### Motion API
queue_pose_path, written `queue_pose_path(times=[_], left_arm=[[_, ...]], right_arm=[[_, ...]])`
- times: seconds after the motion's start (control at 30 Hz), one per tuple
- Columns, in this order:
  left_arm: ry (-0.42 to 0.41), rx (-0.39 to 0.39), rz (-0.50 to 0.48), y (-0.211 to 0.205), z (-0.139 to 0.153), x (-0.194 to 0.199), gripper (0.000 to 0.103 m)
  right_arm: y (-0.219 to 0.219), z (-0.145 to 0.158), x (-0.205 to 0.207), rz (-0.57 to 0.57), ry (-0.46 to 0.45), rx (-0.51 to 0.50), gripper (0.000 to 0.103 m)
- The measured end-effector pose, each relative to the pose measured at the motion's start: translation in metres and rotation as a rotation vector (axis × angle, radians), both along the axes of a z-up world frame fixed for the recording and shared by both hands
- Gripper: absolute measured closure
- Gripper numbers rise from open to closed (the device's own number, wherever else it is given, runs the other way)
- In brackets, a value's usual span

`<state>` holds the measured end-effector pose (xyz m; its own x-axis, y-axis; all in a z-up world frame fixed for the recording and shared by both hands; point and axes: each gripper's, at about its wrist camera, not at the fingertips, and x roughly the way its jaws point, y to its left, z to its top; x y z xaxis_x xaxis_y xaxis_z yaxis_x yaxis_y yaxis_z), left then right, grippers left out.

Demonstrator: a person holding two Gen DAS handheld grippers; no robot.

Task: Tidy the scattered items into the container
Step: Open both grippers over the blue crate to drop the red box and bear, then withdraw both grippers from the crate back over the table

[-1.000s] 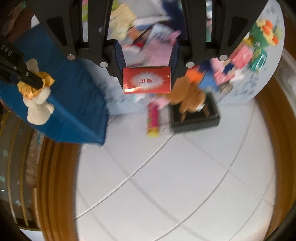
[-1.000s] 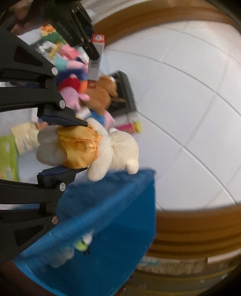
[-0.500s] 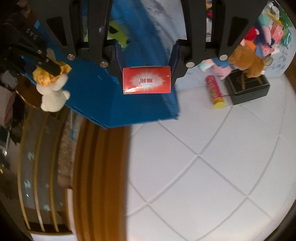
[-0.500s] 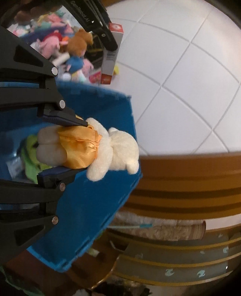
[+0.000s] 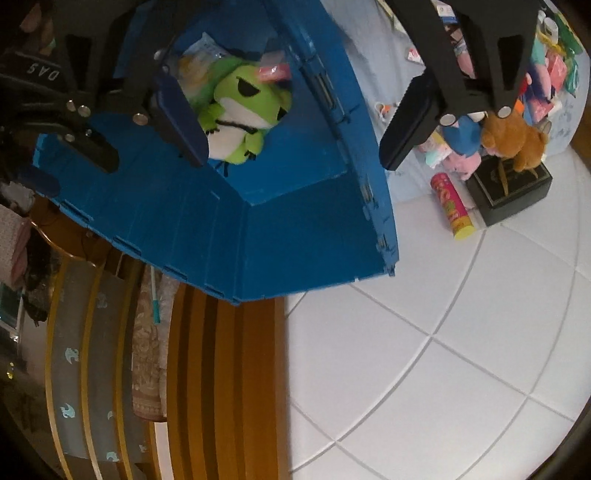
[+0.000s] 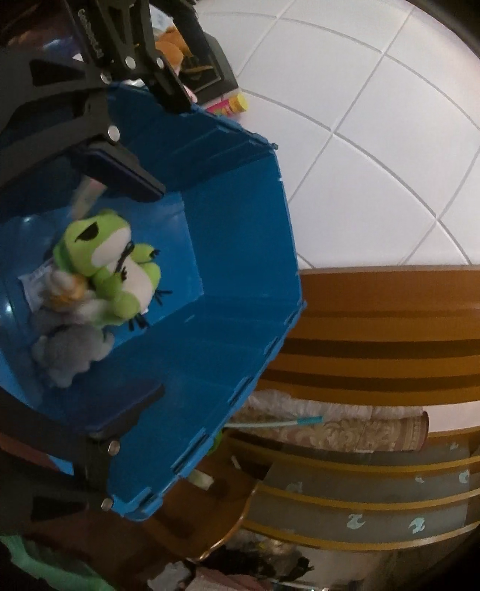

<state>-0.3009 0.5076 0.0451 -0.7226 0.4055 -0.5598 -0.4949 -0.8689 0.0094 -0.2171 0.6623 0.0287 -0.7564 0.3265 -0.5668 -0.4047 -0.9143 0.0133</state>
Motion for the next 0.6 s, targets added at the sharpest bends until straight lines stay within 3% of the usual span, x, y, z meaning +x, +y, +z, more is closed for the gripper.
queue_pose_path(times=[0.33,0.6], left_arm=[[-0.019,0.000,0.096,-0.048,-0.014,0.015,0.008],[-0.018,-0.013,0.234,-0.118,-0.028,0.034,0.008]], right_arm=[[-0.025,-0.007,0.019,0.040,0.016,-0.003,0.000],[-0.081,-0.006,0.015,0.178,0.052,-0.004,0.000]])
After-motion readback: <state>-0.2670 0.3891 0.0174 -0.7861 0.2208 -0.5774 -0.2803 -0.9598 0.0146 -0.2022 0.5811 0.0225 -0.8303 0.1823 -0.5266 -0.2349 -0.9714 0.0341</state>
